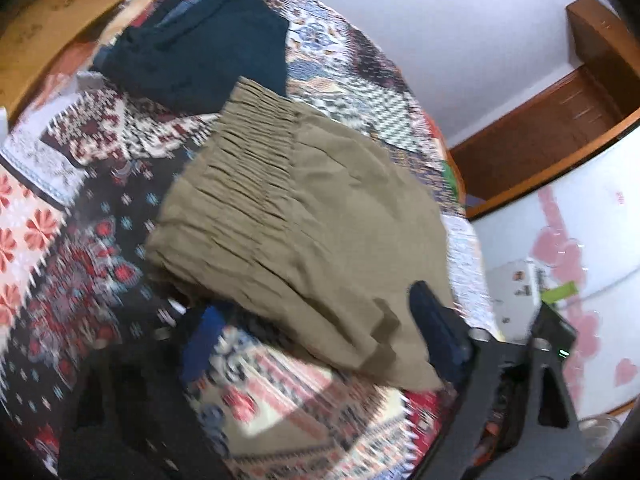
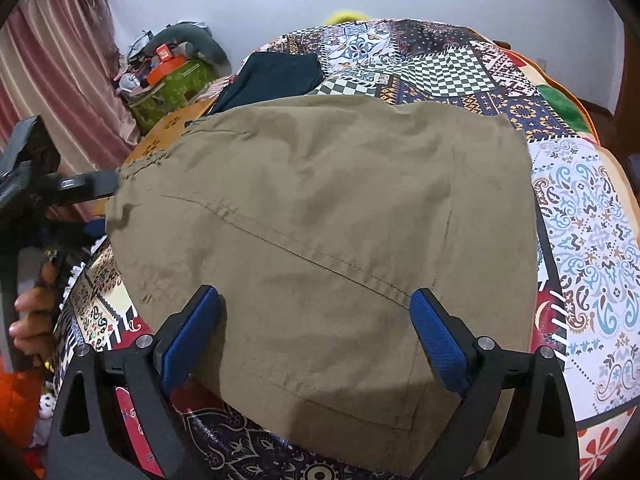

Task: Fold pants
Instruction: 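Grasp the elastic waistband with the left tool and lift it up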

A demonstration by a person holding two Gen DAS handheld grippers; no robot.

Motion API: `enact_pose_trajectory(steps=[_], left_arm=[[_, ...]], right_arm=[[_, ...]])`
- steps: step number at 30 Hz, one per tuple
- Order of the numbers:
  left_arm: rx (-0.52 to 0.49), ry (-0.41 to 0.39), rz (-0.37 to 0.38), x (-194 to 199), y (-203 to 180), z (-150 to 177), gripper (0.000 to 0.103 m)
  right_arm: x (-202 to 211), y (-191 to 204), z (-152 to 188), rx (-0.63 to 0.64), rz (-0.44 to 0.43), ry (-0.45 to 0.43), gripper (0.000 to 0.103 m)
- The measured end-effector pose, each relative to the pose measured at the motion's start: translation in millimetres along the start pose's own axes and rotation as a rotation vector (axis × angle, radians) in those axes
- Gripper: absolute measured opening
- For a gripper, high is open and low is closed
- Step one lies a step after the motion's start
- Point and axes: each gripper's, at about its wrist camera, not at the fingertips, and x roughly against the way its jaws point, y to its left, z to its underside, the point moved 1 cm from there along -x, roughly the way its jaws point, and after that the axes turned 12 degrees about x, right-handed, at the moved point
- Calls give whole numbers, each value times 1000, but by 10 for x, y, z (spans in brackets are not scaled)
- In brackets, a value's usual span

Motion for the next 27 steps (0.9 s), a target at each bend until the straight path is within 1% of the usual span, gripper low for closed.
enact_pose_trajectory(steps=[2,3,4,5,6,7,8,9,10,15,20,25,27], left_arm=[[26,-1,-2,-46,33,-71,79],[42,-3,3,-45,60,-97,76],[53,-7,0,-50,76,-131,70],[58,-17,-25,-57,93,-166,56],[58,-25,-48,-65,110,-191,47],[57,-27,-52,-68,124,-201,46],[55,-37,-52,-61,136,-196,41],[41,-57,-61,-34,123,-177,39],[21,-73,-74,-14,106,-151,38],[-99,-215,-202,238,-26,14,35],[-241,-376,-370,569,-122,100,35],[-366,-524,-519,837,-279,97,35],[-411,-558,-546,863,-373,111,35]], right_arm=[[-2,-7,3,-3,-7,0,96],[-3,-10,10,-5,-12,-2,96],[-3,-13,7,-6,-13,-3,96],[-2,-14,11,-7,-15,-5,96],[-1,-14,11,-8,-15,-6,96],[1,-14,10,-8,-15,-5,96],[8,-8,6,-6,-12,-6,96],[12,-3,1,-4,-7,-6,95],[33,5,-4,-2,3,-10,94],[151,-19,-23,-16,68,-31,94],[263,-59,-35,4,101,-40,94],[314,-95,7,22,136,-39,94],[291,-100,38,23,135,-29,94]])
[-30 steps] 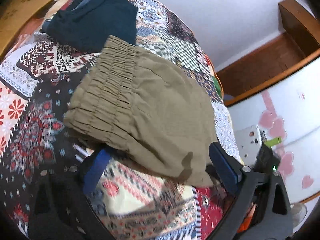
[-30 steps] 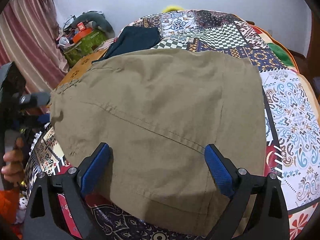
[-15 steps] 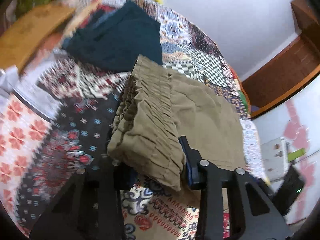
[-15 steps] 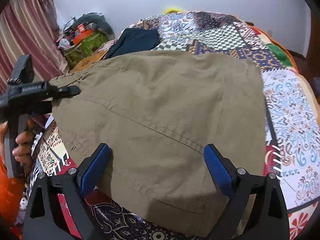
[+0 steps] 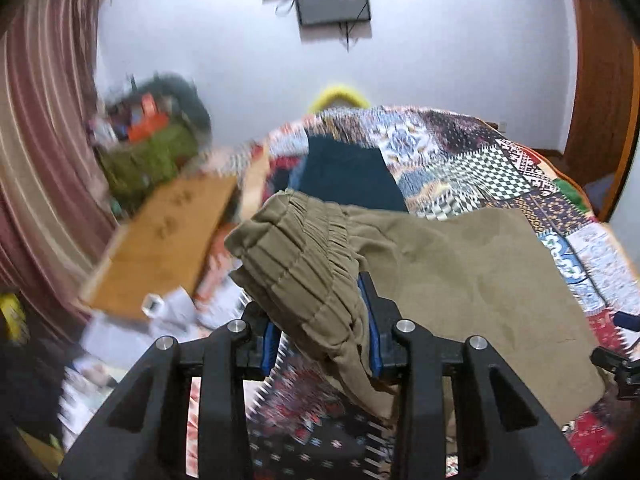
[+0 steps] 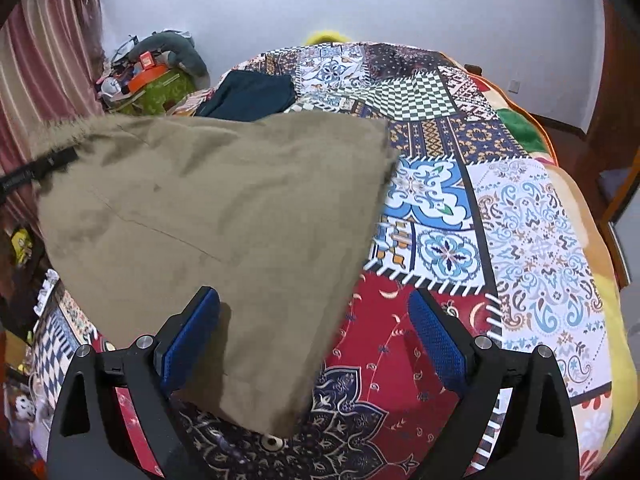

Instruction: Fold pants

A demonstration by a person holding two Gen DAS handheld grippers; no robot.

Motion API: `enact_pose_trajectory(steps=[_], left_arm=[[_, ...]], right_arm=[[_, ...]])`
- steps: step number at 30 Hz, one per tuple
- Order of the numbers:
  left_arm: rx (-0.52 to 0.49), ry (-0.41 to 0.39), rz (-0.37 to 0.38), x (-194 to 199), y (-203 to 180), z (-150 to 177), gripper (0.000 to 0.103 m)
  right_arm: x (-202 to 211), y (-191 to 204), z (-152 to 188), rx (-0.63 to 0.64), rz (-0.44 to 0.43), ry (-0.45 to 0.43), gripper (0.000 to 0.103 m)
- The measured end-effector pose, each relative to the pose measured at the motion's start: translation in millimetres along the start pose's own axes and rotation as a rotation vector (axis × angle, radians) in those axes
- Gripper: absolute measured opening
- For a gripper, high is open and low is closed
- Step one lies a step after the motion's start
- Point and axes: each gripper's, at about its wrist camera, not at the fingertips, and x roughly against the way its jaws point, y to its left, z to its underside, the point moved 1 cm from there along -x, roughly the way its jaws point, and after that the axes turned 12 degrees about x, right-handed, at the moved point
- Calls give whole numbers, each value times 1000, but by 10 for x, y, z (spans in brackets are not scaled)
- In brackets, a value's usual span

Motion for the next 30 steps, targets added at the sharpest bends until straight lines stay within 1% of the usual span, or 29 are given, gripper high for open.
enact_pose_trajectory(steps=[1,3,6,8,12,14,16,19,21,26,29,30], left_arm=[[-24,-20,-3,44,-47,-27,35],[-46,-40,26,114,-168,-94,34],[-69,-61,96,216,-360,-204,34],[-68,-61,159,276,-494,-270,33],[-45,-3,329,324,-736,-380,32],[-53,57,431,296,-883,-416,32],[-58,110,501,245,-1019,-408,32],[-67,195,565,162,-1175,-345,31],[-76,234,591,127,-1267,-300,31],[-104,310,631,78,-1393,-160,31],[-134,342,647,89,-1438,-100,31],[-151,344,650,119,-1445,-66,37]], right_arm=[[-16,1,10,0,-2,6,94],[-45,3,29,5,-6,13,94],[-62,-7,28,13,-11,17,94],[-63,-13,30,14,-11,17,94],[-68,-37,46,1,-21,18,94],[-61,-34,64,-8,-26,17,94],[-57,-37,72,-14,-29,17,94],[-50,-33,76,-16,-29,15,94],[-48,-32,80,-17,-31,14,94],[-51,-35,81,-23,-33,13,94],[-45,-37,88,-29,-35,13,94],[-39,-36,90,-31,-36,13,94]])
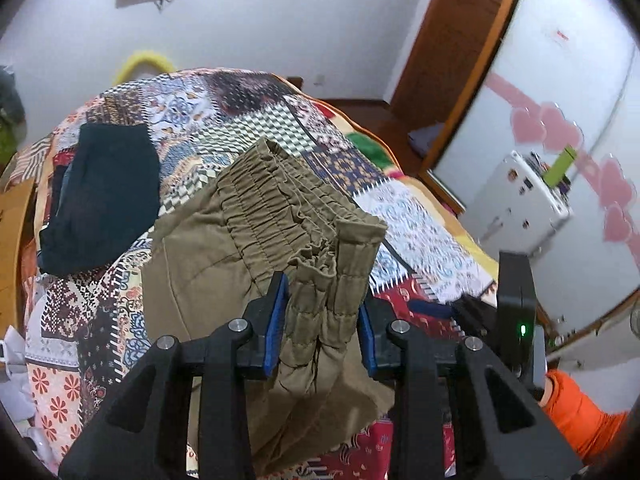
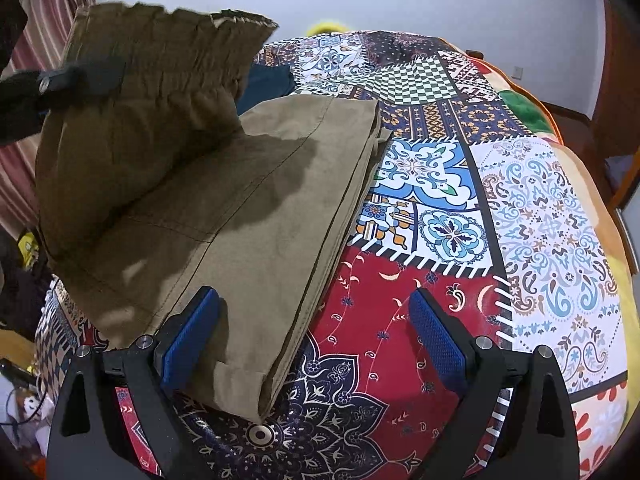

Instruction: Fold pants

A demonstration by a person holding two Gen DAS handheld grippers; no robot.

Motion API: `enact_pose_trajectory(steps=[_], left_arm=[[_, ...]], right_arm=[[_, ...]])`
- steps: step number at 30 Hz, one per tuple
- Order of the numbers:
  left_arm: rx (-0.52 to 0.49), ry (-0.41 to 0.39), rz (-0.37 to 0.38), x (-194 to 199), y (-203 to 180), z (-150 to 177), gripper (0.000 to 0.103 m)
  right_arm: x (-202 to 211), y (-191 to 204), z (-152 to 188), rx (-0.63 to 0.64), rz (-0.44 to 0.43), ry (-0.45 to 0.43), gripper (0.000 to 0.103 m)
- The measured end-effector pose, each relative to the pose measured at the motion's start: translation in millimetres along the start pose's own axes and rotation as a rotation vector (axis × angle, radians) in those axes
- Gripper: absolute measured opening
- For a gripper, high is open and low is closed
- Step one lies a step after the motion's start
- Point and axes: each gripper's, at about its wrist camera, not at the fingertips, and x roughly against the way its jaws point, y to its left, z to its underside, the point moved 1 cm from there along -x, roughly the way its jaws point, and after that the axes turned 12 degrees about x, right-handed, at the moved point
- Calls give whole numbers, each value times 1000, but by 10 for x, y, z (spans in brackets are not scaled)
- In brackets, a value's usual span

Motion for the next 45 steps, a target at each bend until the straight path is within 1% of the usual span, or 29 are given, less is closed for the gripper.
enact_pose_trajectory(steps=[1,2,3,6,11,14,16,18,23,25,27,30,32,34,35,36,37,38,42,45], left_arm=[[-23,12,-1,2,-23,30,42],[-40,23,-3,9,-45,56,54],[-54,23,-8,17,-55,75,62],[-77,-1,-45,60,-7,98,70],[-40,-31,-111,61,252,-55,75],[-26,-63,-184,16,460,-225,79],[-23,-63,-229,-65,609,-373,80],[-9,-46,-258,-180,746,-521,80],[20,29,-289,-589,1064,-880,80],[43,43,-300,-755,1155,-975,80],[54,75,-299,-964,1233,-1030,80],[44,140,-313,-1285,1290,-1022,80],[17,210,-331,-1551,1334,-943,80],[-23,305,-366,-1800,1394,-777,81],[-43,306,-369,-1840,1419,-696,85],[-54,271,-374,-1812,1438,-651,93],[-67,256,-389,-1777,1452,-615,94],[-71,258,-391,-1734,1469,-589,94],[-38,269,-398,-1525,1579,-452,94],[-19,258,-427,-1256,1650,-277,94]], right_arm=[[2,-6,-1,-1,0,-1,94],[8,-5,-2,-3,0,-2,94],[18,-5,2,-6,-1,-4,94],[61,10,29,-24,-18,-16,94],[98,32,61,-30,-19,-25,94],[151,3,75,-49,-21,-35,94],[200,-25,84,-64,-17,-46,94],[233,-64,89,-79,-13,-53,94],[260,-150,91,-95,-2,-47,94],[259,-172,89,-87,8,-40,94],[257,-195,87,-80,19,-30,94],[241,-255,75,-85,29,-23,94],[232,-293,73,-92,32,-20,94],[218,-318,74,-98,34,-18,94],[212,-320,80,-101,32,-17,94],[209,-321,87,-105,29,-16,94],[212,-317,98,-106,25,-16,94],[206,-314,103,-106,21,-14,94],[248,-289,104,-101,20,-22,94],[321,-277,115,-102,23,-42,94]])
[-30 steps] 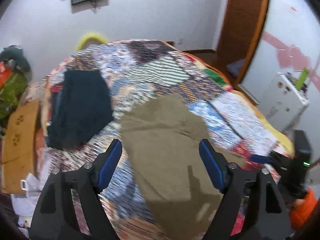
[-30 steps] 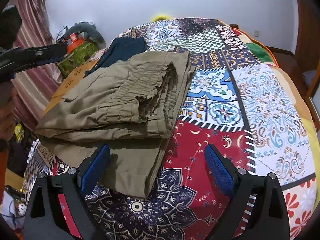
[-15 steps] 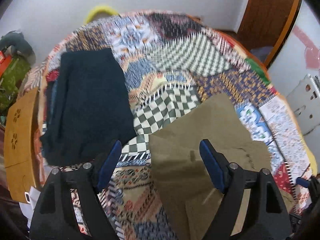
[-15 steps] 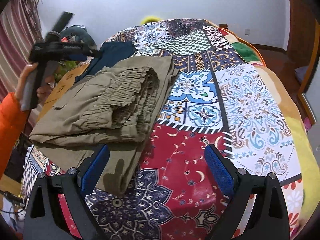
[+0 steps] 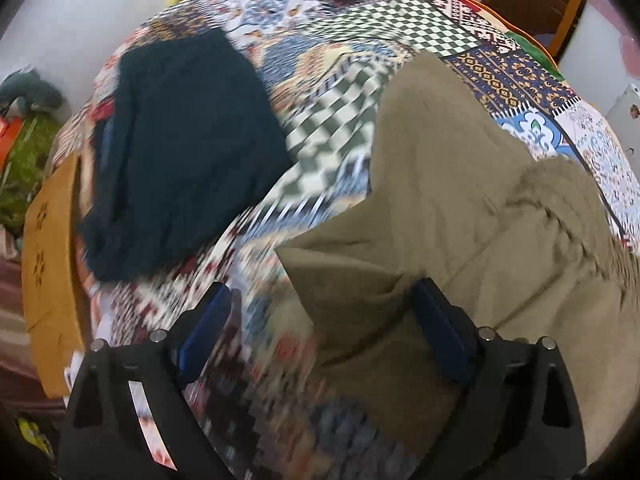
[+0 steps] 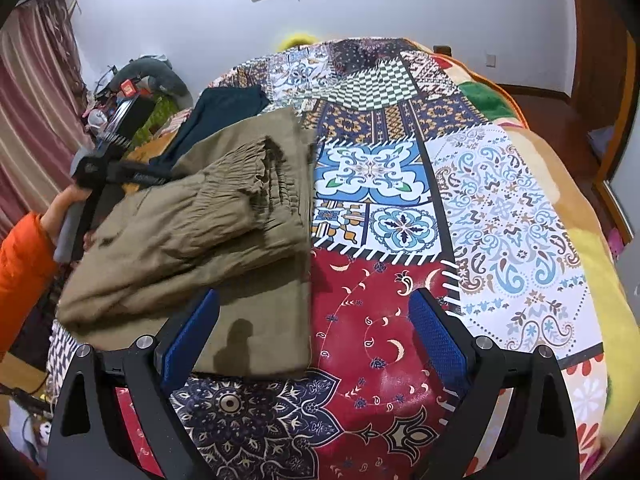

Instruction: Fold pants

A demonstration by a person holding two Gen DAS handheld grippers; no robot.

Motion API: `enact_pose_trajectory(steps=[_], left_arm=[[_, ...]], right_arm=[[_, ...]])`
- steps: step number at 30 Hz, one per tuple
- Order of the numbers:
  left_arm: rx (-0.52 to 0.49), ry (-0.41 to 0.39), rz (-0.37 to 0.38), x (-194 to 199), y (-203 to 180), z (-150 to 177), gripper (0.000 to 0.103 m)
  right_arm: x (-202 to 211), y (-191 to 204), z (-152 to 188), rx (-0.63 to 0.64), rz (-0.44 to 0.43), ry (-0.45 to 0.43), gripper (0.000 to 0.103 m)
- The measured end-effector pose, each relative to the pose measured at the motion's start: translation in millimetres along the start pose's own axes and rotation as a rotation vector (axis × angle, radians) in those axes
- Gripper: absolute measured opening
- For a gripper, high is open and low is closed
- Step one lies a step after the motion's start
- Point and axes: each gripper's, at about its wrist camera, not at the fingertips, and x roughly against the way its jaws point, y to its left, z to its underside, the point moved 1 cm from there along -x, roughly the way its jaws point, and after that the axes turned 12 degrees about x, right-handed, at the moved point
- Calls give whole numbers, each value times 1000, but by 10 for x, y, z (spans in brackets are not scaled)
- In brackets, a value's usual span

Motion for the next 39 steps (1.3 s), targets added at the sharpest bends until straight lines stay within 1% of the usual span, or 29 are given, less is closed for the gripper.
enact_pose_trajectory(steps=[2,4,7,10,12,15,16,17,18,20,22,23,27,28,29,32,33,34,35,36,38,39], left_arm=[[23,-6,-16,142,81,169,94],[47,-5,-16,273,152,345,94],[56,-17,5,504,216,655,94],[55,-55,19,742,205,971,94],[68,-73,44,857,190,1115,94],[108,-75,100,939,168,1261,94],[116,-80,117,959,155,1300,94],[117,-97,124,996,139,1342,93],[112,-117,122,1034,131,1371,91],[101,-165,103,1102,145,1410,90],[116,-194,68,1127,219,1440,86],[135,-196,65,1132,285,1456,85],[183,-182,89,1088,498,1549,85],[184,-185,75,1086,520,1568,85],[182,-202,39,1099,537,1584,85],[208,-201,58,1128,613,1576,84],[207,-201,29,1134,615,1556,77],[193,-210,-44,1142,619,1534,74],[188,-213,-86,1153,642,1508,70],[197,-213,-74,1178,674,1484,70],[220,-224,5,1289,730,1413,70],[217,-239,22,1351,722,1374,70]], right_arm=[[43,2,2,0,3,-11,94],[96,13,-2,5,5,-21,94],[157,47,-19,21,5,-35,94],[195,107,-45,37,-2,-54,94],[203,153,-61,44,-9,-67,94],[144,224,-85,50,-38,-71,94],[112,243,-87,51,-44,-68,92],[74,260,-94,54,-46,-63,87],[9,290,-101,66,-48,-52,85],[-70,321,-93,78,-59,-33,70],[-194,344,-58,88,-71,5,61],[-236,345,-29,89,-79,15,60],[-241,313,37,64,-87,13,60],[-230,305,42,59,-86,14,60],[-222,304,47,56,-84,16,60],[-190,304,52,62,-80,26,60],[-177,306,50,67,-78,29,60],[-158,314,40,77,-72,32,60],[-144,322,32,84,-67,33,60],[-118,331,10,93,-61,33,60],[-56,336,-48,96,-61,19,60],[-4,339,-104,97,-65,-2,60]])
